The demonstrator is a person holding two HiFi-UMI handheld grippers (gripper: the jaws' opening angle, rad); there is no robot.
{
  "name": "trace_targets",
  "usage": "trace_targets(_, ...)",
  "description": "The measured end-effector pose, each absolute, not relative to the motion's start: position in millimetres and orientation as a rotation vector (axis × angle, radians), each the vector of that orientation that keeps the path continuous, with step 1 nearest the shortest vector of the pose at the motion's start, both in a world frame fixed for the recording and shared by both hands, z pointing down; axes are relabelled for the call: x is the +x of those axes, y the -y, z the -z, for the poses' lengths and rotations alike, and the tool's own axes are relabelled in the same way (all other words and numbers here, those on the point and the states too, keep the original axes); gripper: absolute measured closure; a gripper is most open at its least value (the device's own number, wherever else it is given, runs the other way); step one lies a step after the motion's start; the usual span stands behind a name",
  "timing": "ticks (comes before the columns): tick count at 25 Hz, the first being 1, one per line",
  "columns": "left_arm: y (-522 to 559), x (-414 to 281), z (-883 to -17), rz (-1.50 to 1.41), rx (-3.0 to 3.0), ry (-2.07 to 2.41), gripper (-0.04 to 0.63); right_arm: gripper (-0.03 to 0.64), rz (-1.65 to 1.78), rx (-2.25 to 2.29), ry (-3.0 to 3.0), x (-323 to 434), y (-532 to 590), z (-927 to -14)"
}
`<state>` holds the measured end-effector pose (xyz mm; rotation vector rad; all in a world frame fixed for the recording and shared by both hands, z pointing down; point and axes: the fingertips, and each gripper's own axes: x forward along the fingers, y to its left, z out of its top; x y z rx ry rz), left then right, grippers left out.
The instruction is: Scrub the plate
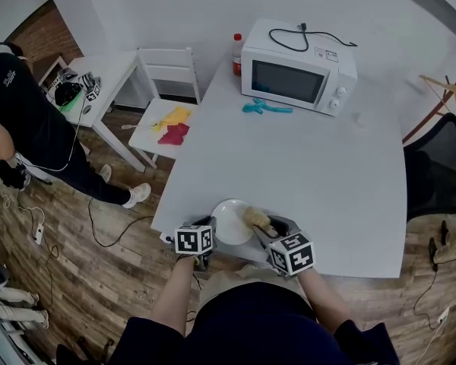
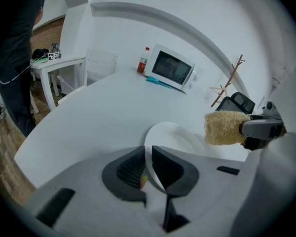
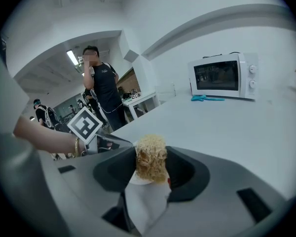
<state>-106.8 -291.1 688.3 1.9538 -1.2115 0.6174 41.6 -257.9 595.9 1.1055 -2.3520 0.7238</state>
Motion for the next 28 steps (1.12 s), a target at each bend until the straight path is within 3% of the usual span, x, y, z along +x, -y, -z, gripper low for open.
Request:
trace_targets(7,287,-113,-681,-0.625,1.982,1.248,0.547,0.437,-0.72,1.101,2.351,33,245,-587)
trace_targets(9,286,-116,-677,-0.602,1.981,1.256,0.469,0.437,-0.719,1.1,2.356,30,243,-586)
trace_targets(15,274,-128,-651,-0.54,2.007,1.296,0.468,0.437,-0.694,1.123,2.388,16,235,-574)
trace_targets(19,263,-136,-626,-0.475,2.025,1.364,0.542,0.437,-0.703,1.166,2.418,8,225,-561)
trace_targets(28,220,-136,-563,-0.349,2.125,1.402,0.577,0.437,-0.698,1.267,2.462,-5,186,-533)
